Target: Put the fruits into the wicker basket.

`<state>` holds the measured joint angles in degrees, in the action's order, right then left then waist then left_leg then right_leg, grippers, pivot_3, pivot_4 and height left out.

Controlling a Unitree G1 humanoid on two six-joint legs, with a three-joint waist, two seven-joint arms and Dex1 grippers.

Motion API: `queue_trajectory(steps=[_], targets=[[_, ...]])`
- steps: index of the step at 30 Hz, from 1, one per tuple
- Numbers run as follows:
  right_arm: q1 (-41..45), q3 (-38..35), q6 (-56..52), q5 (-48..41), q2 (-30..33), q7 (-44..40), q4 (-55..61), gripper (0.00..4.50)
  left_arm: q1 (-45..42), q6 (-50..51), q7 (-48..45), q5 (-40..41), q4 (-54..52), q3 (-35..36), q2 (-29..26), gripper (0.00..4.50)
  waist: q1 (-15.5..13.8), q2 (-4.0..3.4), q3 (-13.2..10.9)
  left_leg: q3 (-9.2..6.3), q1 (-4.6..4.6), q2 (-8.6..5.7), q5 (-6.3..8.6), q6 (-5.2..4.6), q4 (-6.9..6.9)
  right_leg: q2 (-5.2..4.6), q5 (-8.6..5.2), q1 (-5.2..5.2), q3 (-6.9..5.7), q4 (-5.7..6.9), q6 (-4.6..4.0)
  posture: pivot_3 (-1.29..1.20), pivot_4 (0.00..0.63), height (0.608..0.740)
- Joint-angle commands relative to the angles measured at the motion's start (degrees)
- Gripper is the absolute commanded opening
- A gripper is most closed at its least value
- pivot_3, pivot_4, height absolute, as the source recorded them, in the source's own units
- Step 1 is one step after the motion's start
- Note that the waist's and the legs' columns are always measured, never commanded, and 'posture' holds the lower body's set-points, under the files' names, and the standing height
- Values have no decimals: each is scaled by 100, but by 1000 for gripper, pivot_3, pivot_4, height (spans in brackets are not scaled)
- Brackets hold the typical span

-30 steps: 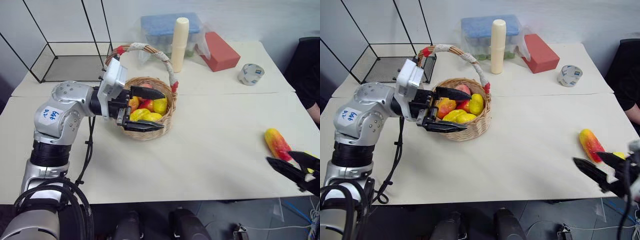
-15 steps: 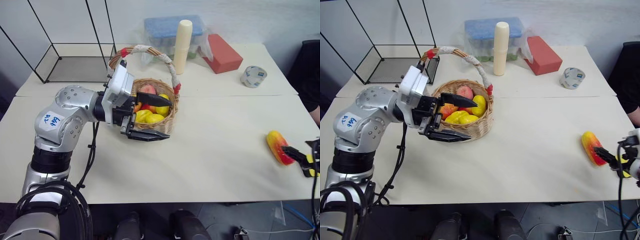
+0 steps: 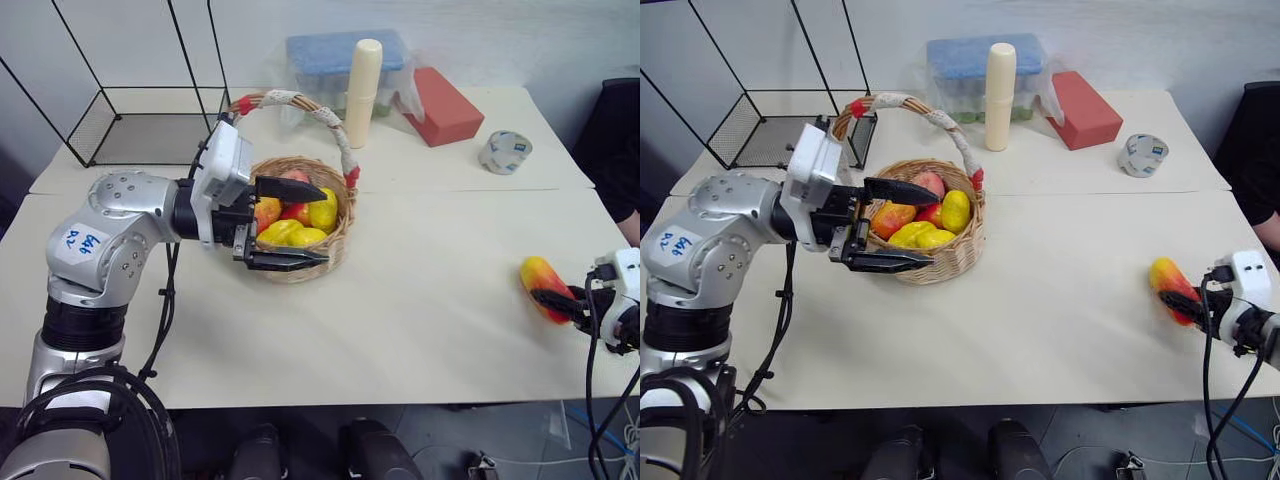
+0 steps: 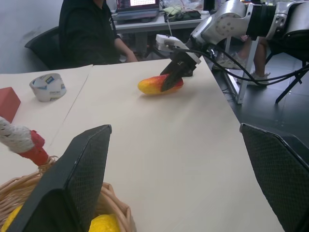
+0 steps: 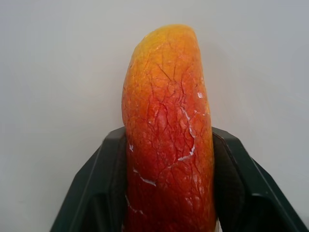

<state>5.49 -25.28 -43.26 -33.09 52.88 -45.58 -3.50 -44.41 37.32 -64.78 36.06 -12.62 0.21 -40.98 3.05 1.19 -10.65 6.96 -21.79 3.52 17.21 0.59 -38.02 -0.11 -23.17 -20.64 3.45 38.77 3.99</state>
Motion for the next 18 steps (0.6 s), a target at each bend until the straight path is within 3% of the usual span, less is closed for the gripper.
queue_trajectory(steps=[1,4,7,11,18], targets=[[139,-332,-579,-1326,-102,-454,1593,1772,57,41,58,81,65,407,-256,4500,21,-1,0,0,0,2,0,1,0,2,0,-1,-1,2,0,0,150,740],[709,-66,-1173,-2264,-305,-36,2543,1772,116,42,44,62,185,576,-466,4500,39,-2,-2,-1,4,8,0,6,2,7,0,-1,-1,6,0,0,150,740],[1500,584,-1432,-2471,-713,635,2970,1772,125,18,-18,69,263,655,-622,4500,23,8,-4,-8,5,9,1,6,-2,3,0,1,-4,7,0,0,150,740],[2648,1921,-1306,-1663,-1533,1334,2785,1772,160,-9,-44,79,182,624,-664,4500,20,11,-6,-8,2,4,2,4,-4,-11,0,-7,-10,8,-1,0,150,740],[4101,3029,-1143,-921,-2989,1703,1772,1772,37,148,108,191,49,609,-540,4500,52,12,-7,-5,-79,-4,1,-2,-34,-27,0,-108,-15,71,-3,0,150,740]])
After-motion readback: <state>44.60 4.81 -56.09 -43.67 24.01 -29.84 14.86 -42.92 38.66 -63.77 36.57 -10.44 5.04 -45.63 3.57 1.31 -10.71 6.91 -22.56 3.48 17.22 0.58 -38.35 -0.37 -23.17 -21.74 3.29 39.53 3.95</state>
